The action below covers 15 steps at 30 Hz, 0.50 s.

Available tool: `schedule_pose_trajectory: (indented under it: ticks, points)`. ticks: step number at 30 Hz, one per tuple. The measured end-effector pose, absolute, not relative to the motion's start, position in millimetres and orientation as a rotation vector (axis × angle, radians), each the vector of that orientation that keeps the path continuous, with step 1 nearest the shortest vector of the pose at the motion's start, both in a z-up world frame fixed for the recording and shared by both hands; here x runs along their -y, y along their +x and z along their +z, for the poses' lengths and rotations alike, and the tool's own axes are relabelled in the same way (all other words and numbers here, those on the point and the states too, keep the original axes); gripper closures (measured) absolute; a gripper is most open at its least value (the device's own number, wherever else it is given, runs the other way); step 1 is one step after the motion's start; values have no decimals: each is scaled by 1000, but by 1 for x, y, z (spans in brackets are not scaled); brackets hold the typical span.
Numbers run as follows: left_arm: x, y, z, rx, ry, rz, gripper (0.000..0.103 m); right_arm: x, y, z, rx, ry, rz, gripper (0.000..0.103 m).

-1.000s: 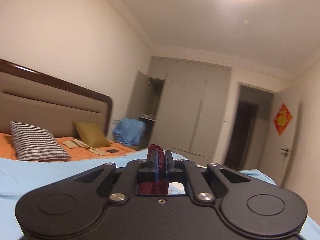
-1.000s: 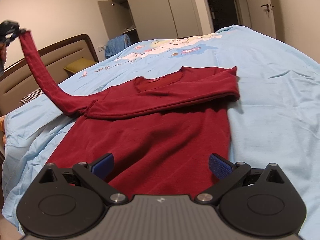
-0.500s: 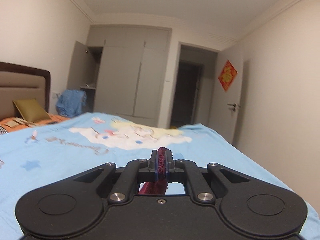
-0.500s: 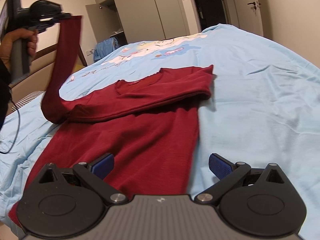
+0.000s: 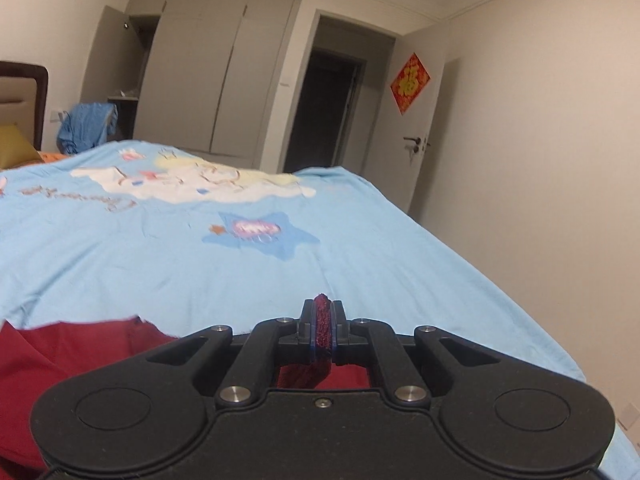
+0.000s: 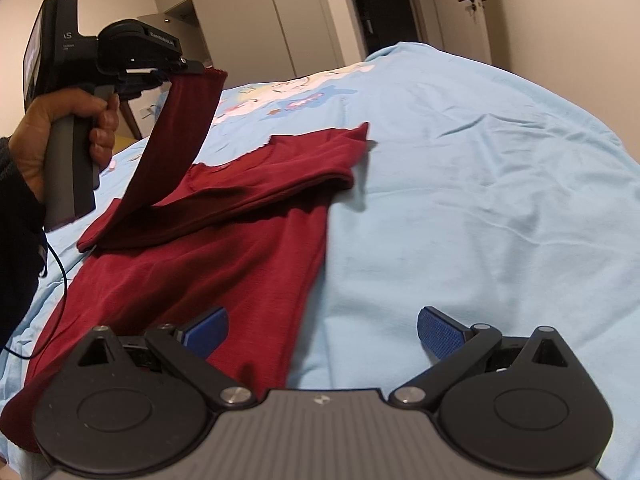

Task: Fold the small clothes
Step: 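Lower the sleeve onto the folded sleeve and open the left tool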

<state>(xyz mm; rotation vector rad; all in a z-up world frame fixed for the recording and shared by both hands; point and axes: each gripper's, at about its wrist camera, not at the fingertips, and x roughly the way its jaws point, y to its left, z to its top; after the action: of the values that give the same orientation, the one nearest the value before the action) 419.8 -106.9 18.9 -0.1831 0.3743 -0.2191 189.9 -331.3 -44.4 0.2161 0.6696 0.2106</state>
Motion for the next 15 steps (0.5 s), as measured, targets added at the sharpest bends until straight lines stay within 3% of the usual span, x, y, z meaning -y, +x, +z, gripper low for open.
schedule_pose_trajectory:
  ticks: [7, 11, 13, 15]
  points:
    - [123, 429, -6, -497, -202, -279, 95, 338, 186, -48, -678, 224, 189, 0]
    - [118, 430, -13, -567, -197, -290, 84, 338, 186, -49, -680, 223, 186, 0]
    - [112, 429, -11, -587, -198, -301, 66, 337, 187, -49, -681, 222, 185, 0]
    - [104, 423, -6, -590, -203, -294, 41, 336, 188, -49, -682, 222, 186, 0]
